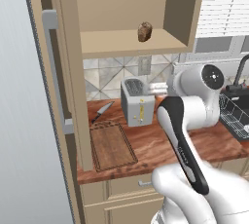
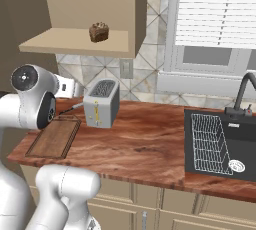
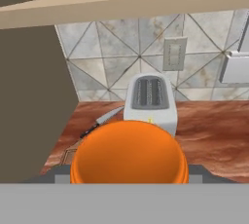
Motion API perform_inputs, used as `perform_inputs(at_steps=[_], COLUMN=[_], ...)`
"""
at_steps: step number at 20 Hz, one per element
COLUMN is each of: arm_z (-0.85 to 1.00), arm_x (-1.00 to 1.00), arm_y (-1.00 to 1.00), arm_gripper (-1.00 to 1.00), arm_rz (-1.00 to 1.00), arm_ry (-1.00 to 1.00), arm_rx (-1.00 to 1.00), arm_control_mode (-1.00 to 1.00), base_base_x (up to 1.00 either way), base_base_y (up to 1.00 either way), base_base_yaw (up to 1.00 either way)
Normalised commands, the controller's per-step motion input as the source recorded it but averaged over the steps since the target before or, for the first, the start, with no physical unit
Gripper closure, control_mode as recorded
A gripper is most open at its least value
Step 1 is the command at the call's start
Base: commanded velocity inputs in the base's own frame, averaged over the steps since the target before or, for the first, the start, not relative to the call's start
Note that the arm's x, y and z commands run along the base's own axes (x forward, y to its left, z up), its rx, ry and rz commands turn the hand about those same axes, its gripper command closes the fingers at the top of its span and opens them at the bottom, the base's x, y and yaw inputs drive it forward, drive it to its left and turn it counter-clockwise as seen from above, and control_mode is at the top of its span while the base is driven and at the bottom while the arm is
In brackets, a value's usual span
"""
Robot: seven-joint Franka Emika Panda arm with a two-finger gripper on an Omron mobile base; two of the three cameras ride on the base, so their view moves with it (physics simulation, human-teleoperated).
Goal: Pick the bread, place it on the cutting board, pick the jam, place it on the counter, and close the cabinet.
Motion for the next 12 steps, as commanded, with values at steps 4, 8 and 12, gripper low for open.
perform_inputs(at_steps=[4,8,12], arm_z=[-0.31,-0.27,-0.26], arm_x=[-0.04,-0.01,0.0], arm_y=[0.0,0.0,-0.01], arm_gripper=[1.0,1.0,1.0], arm_rz=[0.0,0.0,0.0], arm_ry=[0.0,0.0,0.0], arm_rx=[0.0,0.0,0.0], arm_control_mode=[-1.0,-1.0,-1.0], base_base_x=[0.0,0.0,0.0], base_base_y=[0.0,0.0,0.0], base_base_yaw=[0.0,0.0,0.0])
